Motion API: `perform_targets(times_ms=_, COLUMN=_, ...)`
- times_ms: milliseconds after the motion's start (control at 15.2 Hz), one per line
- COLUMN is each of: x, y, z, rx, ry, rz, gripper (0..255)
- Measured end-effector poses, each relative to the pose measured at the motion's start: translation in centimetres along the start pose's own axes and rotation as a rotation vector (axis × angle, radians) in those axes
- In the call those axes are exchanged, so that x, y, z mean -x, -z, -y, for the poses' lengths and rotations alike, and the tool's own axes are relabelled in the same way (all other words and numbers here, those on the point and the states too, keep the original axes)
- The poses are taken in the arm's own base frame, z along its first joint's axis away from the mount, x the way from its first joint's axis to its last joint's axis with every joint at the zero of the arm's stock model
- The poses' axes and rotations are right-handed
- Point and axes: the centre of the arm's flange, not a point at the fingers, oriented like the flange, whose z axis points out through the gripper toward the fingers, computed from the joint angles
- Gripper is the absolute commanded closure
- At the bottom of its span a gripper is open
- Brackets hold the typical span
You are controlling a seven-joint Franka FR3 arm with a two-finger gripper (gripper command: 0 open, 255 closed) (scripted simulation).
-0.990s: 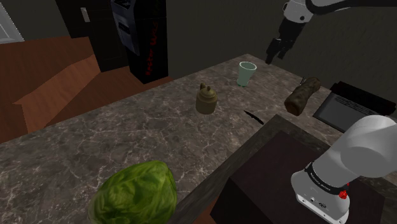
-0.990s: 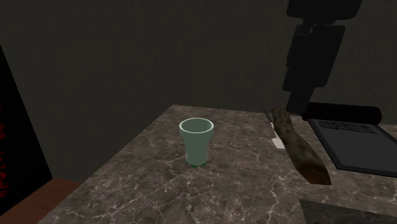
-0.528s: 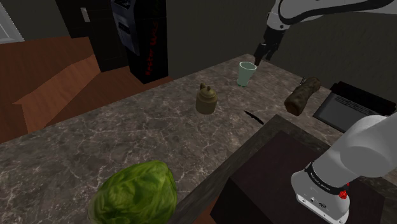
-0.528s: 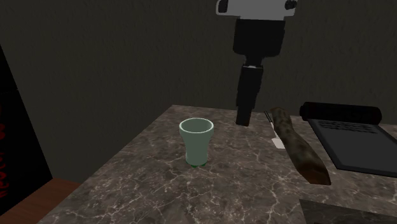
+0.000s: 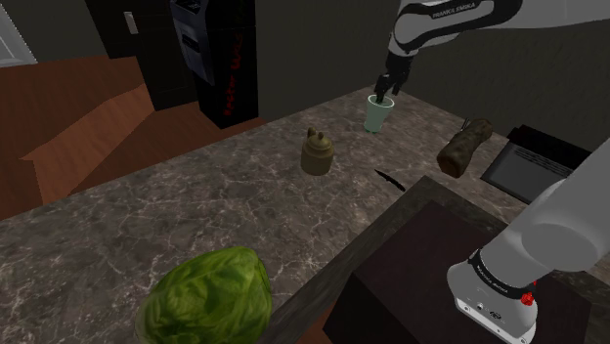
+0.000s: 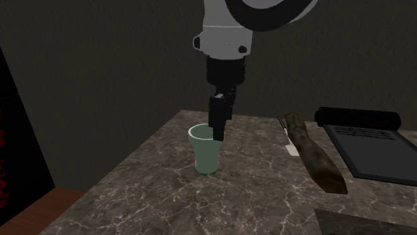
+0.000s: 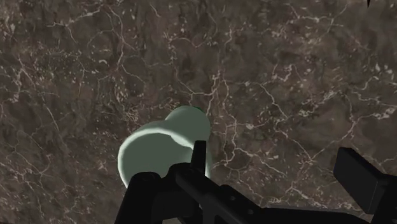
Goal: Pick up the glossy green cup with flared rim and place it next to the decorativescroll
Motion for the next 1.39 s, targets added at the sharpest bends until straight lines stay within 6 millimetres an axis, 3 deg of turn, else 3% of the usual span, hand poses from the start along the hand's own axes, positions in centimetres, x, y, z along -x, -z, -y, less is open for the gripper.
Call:
perform_targets(times_ms=528, x=-6.9, y=-6.0, z=-3.6, rx=0.025, ry=0.030, rz=0.023, gripper=0)
perform_targets(times_ms=990, x=-7.2, y=-9.6, z=-4.0, rx=0.026, ry=0.033, rz=0.024, gripper=0)
perform_targets(times_ms=1386, x=-7.1, y=-10.1, z=-4.0, rx=0.026, ry=0.033, rz=0.024, gripper=0)
